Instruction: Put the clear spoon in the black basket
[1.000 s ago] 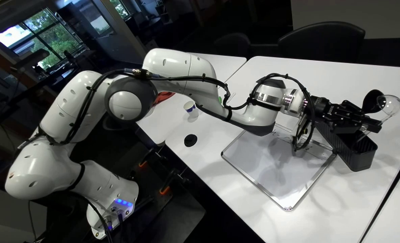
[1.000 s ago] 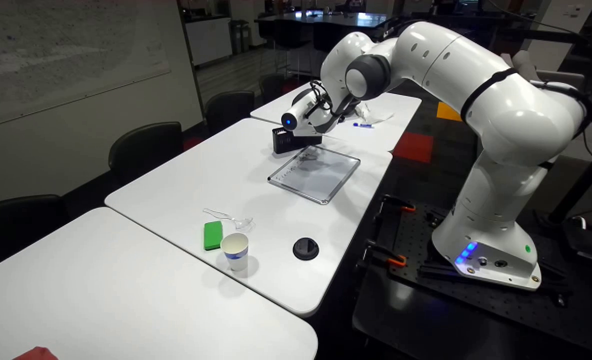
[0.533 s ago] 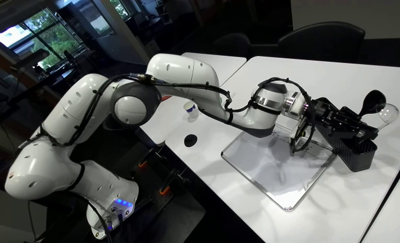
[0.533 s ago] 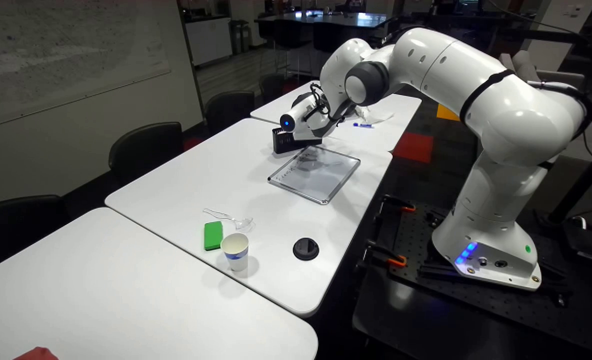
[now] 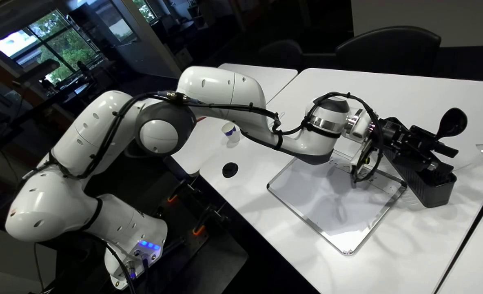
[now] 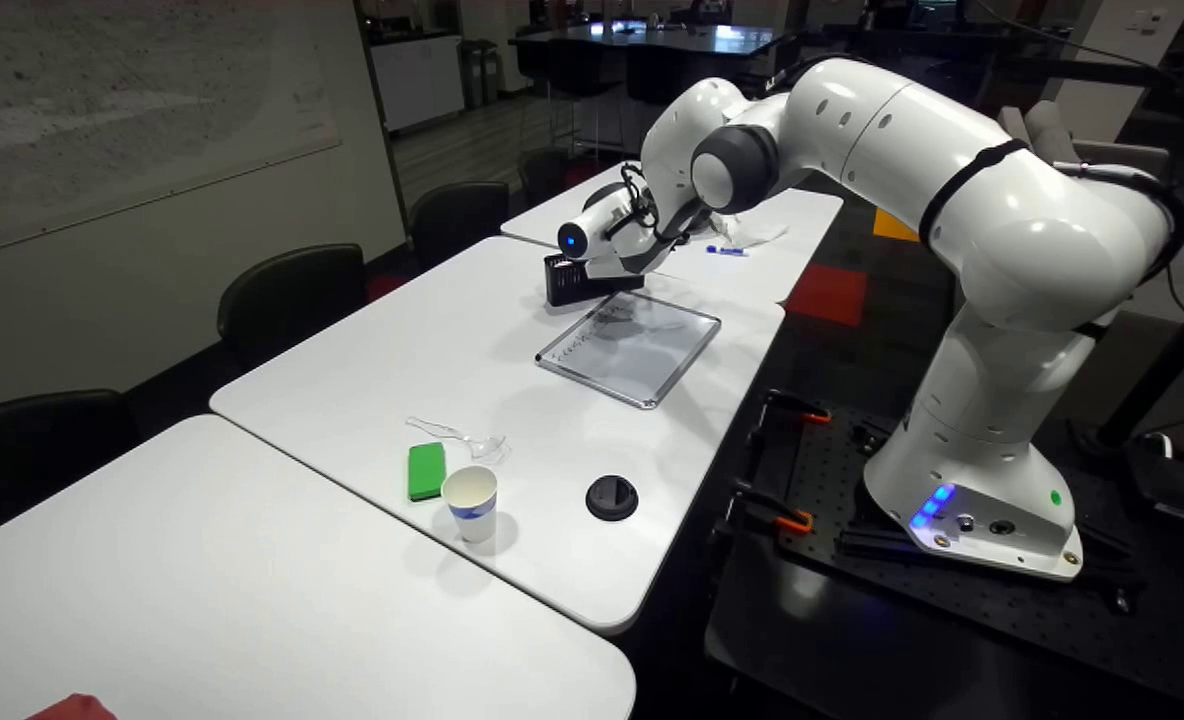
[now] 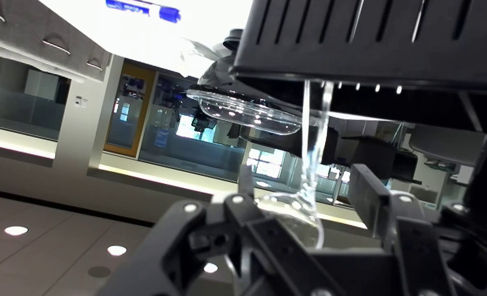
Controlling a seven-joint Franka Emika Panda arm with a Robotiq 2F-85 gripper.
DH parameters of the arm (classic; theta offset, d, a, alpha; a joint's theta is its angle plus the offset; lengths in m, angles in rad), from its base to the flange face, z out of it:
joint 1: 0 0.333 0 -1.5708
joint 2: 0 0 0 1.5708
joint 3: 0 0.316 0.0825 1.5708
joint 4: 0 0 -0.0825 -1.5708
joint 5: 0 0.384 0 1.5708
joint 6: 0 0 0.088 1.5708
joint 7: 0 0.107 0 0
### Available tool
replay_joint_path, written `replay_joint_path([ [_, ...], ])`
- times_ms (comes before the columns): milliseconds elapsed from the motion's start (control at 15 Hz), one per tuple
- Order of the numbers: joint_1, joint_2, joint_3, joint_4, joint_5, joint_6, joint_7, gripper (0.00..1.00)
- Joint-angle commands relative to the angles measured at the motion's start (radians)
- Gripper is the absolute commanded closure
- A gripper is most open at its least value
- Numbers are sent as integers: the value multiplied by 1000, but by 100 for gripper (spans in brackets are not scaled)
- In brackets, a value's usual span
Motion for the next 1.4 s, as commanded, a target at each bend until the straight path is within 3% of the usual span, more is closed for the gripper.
replay_joint_path([
  [0,-8,-27,14,2,7,35,-17,5],
  [133,-5,-56,13,-22,0,68,-4,0],
  [533,-2,-151,14,-96,8,152,-15,0],
  [800,-4,-287,21,-237,31,179,-7,0],
  [1333,-26,-637,58,-554,183,211,-89,0],
])
